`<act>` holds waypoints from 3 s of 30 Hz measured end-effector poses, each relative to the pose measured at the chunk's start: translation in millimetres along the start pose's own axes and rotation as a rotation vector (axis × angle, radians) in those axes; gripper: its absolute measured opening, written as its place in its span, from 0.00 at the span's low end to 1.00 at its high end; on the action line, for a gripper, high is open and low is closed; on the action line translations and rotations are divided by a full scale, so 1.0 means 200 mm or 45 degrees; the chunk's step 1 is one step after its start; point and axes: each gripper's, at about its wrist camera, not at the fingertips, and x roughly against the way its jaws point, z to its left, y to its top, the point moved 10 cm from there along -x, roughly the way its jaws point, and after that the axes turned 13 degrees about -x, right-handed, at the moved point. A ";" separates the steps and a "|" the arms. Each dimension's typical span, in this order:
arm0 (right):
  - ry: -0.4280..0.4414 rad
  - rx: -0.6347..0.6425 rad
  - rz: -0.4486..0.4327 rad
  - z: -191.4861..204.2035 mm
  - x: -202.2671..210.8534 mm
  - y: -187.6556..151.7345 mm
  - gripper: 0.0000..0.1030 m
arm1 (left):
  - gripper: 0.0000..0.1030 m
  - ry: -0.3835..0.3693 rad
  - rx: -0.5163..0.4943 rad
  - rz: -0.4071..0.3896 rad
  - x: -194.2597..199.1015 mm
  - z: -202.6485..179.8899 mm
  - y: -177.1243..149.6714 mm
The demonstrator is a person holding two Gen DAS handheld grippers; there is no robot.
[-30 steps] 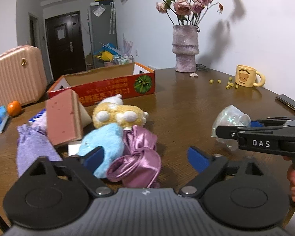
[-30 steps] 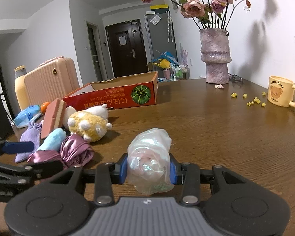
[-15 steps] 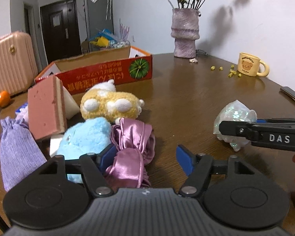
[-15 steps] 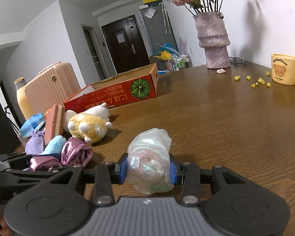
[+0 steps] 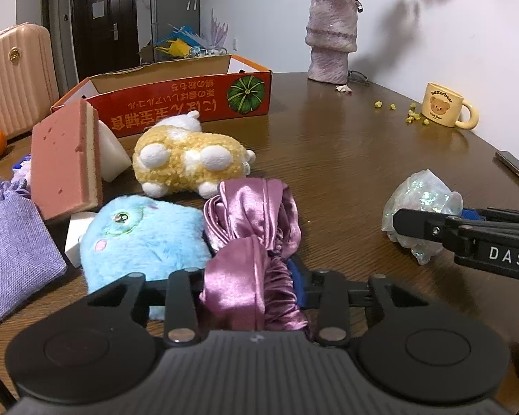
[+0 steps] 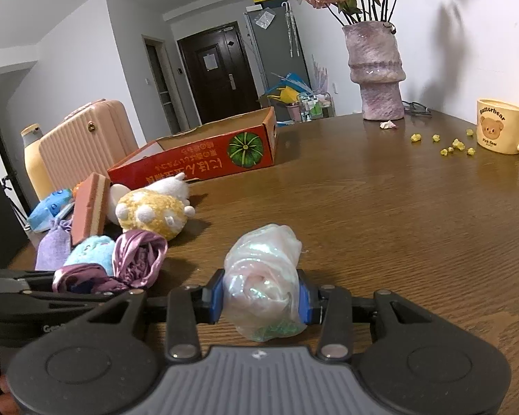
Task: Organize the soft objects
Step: 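Grasp the pink satin scrunchie with the left gripper while the right gripper holds the bag, then carry the scrunchie and the plastic bag in both grippers over the cardboard box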
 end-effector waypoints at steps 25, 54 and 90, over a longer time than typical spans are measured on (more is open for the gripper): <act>-0.083 0.167 -0.073 0.19 0.03 0.08 0.38 | 0.33 0.028 0.032 -0.281 0.31 0.09 0.15; -0.035 0.207 -0.245 0.65 -0.24 0.44 0.38 | 0.33 0.115 0.143 -0.461 0.36 0.62 0.47; -0.020 0.283 -0.266 0.81 -0.92 0.80 0.39 | 0.33 0.187 0.180 -0.478 -0.04 1.09 0.85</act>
